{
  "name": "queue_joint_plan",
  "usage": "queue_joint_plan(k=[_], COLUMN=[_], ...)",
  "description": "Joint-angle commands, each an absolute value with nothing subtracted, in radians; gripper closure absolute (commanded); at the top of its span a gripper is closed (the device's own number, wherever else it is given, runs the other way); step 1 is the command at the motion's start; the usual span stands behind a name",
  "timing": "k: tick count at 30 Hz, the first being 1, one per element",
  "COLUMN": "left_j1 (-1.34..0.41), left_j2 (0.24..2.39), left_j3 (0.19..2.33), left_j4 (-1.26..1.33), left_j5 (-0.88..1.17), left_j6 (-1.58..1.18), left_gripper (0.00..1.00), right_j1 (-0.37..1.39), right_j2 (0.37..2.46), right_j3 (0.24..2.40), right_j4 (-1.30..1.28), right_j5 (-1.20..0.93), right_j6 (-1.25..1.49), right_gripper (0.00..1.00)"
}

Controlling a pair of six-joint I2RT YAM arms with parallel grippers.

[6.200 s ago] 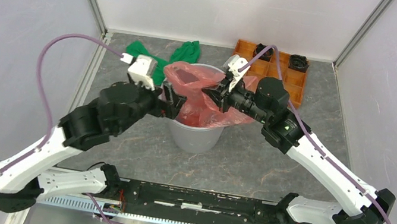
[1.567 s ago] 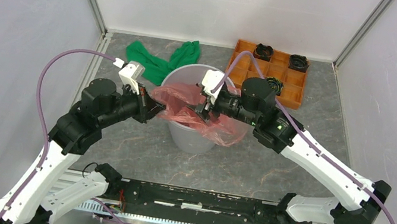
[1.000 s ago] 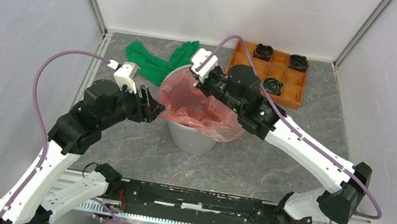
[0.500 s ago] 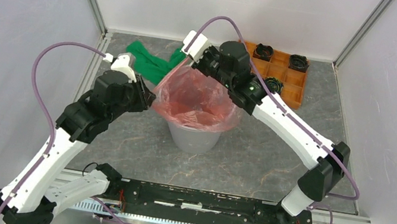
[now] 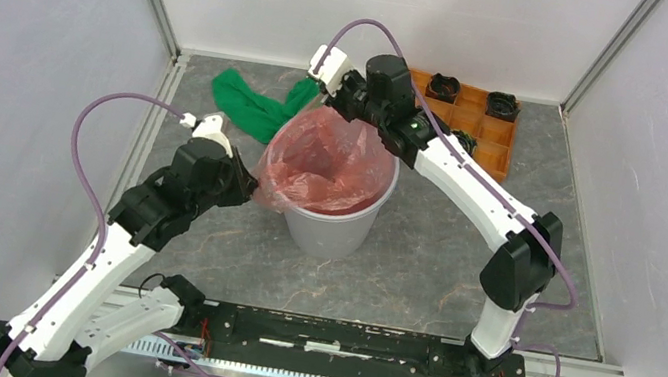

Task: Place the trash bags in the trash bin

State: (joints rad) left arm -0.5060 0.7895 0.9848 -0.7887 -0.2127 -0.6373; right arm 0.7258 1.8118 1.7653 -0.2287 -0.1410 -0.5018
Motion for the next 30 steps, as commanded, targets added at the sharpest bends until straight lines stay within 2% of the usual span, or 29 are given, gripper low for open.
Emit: queue_joint_plan(k=[1, 4, 9, 17, 24, 30], left_j1=[-0.503, -0.503, -0.502, -0.503, -0.502, -0.502], left_j2=[0.777, 0.752, 0.792, 0.84, 0.844, 0.792], left_j3=[0.963, 0.966, 0.984, 0.913, 0.86, 0.843], left_j4=[-0.744, -0.727, -0.718, -0.669, -0.629, -0.62], left_j5=[-0.24, -0.249, -0.286, -0.294, -0.186, -0.152], left_j6=[-0.685, -0.678, -0.673, -0.693, -0.701, -0.698], left_gripper=[0.79, 0.78, 0.71, 0.77, 0.78, 0.78], right_j1=[0.703, 0.703, 0.698, 0.679, 0.678, 0.678], right_j2=[1.855, 1.859, 1.885, 1.935, 1.905, 1.698], right_j3=[1.828, 1.813, 1.818, 1.86, 1.952, 1.834], right_j4=[-0.176, -0.144, -0.105, -0.139, -0.309, -0.393], right_j5=[-0.178, -0.22, -0.184, -0.116, -0.006, 0.112], right_j6=[-0.44, -0.405, -0.35, -0.289, -0.243, -0.223], right_gripper=[0.86, 0.85, 0.83, 0.73, 0.4, 0.15])
